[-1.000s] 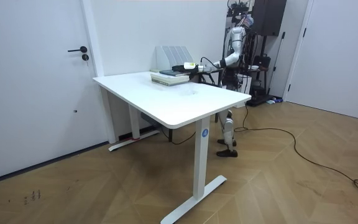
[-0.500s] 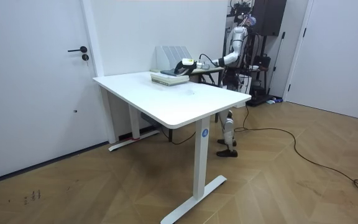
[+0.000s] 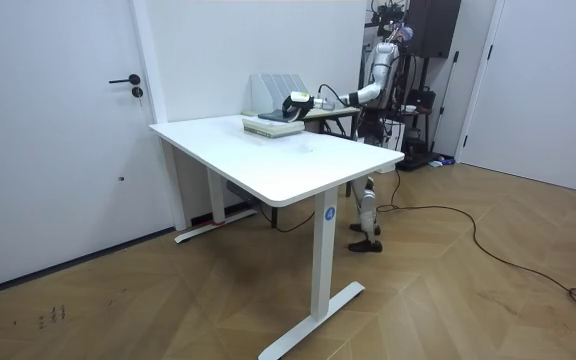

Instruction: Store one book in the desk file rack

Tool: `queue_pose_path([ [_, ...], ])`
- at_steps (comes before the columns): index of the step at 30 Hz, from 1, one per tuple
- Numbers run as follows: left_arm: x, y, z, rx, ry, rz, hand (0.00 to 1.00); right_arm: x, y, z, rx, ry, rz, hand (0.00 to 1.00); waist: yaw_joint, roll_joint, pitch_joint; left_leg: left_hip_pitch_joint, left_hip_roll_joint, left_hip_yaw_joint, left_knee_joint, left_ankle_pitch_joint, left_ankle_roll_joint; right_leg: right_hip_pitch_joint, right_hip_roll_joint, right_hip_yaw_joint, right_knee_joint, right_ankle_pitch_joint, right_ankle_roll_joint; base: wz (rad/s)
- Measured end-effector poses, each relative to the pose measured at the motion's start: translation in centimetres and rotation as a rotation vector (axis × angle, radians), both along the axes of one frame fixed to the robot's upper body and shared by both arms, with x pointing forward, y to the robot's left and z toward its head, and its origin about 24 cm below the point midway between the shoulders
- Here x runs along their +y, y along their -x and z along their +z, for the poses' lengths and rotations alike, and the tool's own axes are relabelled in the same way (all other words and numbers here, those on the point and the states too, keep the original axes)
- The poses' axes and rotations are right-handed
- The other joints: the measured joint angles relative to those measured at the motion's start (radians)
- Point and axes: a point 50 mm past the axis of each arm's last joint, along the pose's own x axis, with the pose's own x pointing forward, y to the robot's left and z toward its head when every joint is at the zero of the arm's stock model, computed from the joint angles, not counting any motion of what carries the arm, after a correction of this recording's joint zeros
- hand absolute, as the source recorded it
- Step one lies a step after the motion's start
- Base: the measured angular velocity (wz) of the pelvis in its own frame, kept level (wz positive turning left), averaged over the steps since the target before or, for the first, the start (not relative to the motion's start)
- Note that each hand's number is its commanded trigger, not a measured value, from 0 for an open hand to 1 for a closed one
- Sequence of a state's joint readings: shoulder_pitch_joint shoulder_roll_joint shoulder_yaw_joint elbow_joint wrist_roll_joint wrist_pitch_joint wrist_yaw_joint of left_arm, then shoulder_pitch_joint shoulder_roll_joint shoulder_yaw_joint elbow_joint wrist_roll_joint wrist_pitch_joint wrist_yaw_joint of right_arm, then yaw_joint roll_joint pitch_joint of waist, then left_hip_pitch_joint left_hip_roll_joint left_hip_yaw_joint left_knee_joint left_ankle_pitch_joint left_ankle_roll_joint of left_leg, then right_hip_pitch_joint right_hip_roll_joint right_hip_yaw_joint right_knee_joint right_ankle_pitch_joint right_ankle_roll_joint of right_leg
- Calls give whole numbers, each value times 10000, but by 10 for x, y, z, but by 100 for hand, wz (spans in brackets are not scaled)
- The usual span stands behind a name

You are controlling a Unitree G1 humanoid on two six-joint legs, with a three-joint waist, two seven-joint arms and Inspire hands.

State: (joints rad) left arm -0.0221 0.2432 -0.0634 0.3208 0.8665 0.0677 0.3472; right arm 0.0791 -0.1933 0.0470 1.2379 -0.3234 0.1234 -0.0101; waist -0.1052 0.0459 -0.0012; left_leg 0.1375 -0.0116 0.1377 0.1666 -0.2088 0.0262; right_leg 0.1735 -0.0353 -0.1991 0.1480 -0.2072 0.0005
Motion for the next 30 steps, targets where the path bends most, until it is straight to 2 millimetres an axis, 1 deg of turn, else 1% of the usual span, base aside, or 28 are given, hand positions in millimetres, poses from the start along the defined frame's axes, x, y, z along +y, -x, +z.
queue_pose_path([
  [5, -1, -3, 4, -175, 295, 49, 100, 1, -4, 0, -130, -11, 97, 0, 15, 1, 1, -24, -5, -30, 4, 0, 0, -3, 5, 3, -27, 0, 3, 0],
  [8, -1, -4, 7, -366, 811, 76, 100, 2, -12, 1, -530, -76, 158, 0, 30, 1, 1, -45, -5, -41, -5, 0, 0, -17, 6, -2, -52, 2, 2, 0],
  [11, -4, -6, 17, -824, 2064, 133, 100, 3, -23, 3, -1277, -145, -316, 0, 186, -8, 2, -183, 0, -17, 0, 0, 0, -192, 6, 10, -70, 2, 2, 0],
  [13, -7, -7, 30, -1361, 3652, -9, 100, 4, -27, 4, -1668, -305, -757, 0, 372, -81, -21, -351, 14, -27, 5, 2, 0, -348, 4, -1, 27, 7, -3, 0],
  [14, -6, -5, 34, -1516, 4059, -11, 100, 4, -29, 5, -1837, -383, -899, 0, 416, -106, -36, -380, 21, -45, 7, 2, 0, -384, 3, 2, 39, 7, -3, -5],
  [15, -7, -3, 41, -1822, 4639, -129, 100, 6, -35, 6, -2210, -580, -939, 0, 534, -141, -19, -390, 87, -54, 3, 2, 0, -424, 3, 3, 54, 10, -4, -9],
  [16, -10, -3, 46, -1953, 5215, -404, 100, 8, -41, 7, -2538, -800, -852, 0, 641, -214, -8, -394, 99, -73, -2, 2, -1, -435, 10, -6, 53, 29, -12, -8],
  [18, -13, -3, 49, -1965, 6226, -769, 100, 11, -51, 10, -3109, -1220, -889, 0, 795, -294, -30, -377, 100, -94, -8, 1, -1, -401, 13, 2, 43, 45, -10, 3],
  [19, -14, -4, 50, -1962, 7092, -875, 100, 14, -58, 12, -3393, -1465, -785, 0, 825, -328, -25, -336, 97, -101, -9, 1, -1, -362, 10, 25, 31, 46, -9, 4],
  [20, -14, -4, 51, -1971, 7525, -909, 100, 15, -61, 13, -3520, -1623, -725, 0, 846, -342, -15, -311, 96, -101, -15, 1, -2, -338, 7, 29, 22, 46, -9, 4],
  [22, -12, -4, 55, -2091, 8808, -1009, 100, 23, -76, 18, -3994, -2412, -306, 0, 890, -377, 8, -241, 96, -130, -31, 1, -2, -260, 7, -2, 21, 45, -9, 0],
  [23, -11, -4, 56, -2121, 9169, -1058, 100, 26, -81, 21, -4154, -2626, -151, 0, 914, -384, 13, -245, 96, -148, -32, 1, -2, -260, 6, -7, 27, 45, -9, 0],
  [25, -14, -4, 64, -2181, 10428, -1628, 100, 35, -97, 31, -4886, -3406, 494, 0, 983, -462, 75, -261, 98, -150, -33, 1, -3, -268, 5, 18, 22, 45, -9, 0],
  [26, -16, -4, 67, -2216, 10742, -1828, 100, 37, -100, 33, -5033, -3590, 616, 0, 1017, -476, 85, -268, 101, -150, -33, 0, -3, -273, 3, 17, 23, 46, -9, 0],
  [28, -18, -4, 72, -2339, 12095, -2517, 100, 46, -118, 48, -5853, -4274, 1271, 0, 1177, -508, 102, -236, 106, -152, -39, 0, -3, -277, 2, 29, 36, 46, -8, -6],
  [29, -19, -4, 72, -2346, 12367, -2644, 100, 48, -122, 52, -6096, -4504, 1354, 0, 1218, -508, 102, -208, 111, -160, -47, 0, -3, -272, 12, 42, 44, 46, -8, -15],
  [30, -19, -4, 73, -2350, 12780, -2868, 100, 53, -128, 59, -6541, -4885, 1521, 0, 1288, -514, 106, -141, 117, -290, -60, 0, -3, -251, 21, 40, 70, 46, -8, -13],
])
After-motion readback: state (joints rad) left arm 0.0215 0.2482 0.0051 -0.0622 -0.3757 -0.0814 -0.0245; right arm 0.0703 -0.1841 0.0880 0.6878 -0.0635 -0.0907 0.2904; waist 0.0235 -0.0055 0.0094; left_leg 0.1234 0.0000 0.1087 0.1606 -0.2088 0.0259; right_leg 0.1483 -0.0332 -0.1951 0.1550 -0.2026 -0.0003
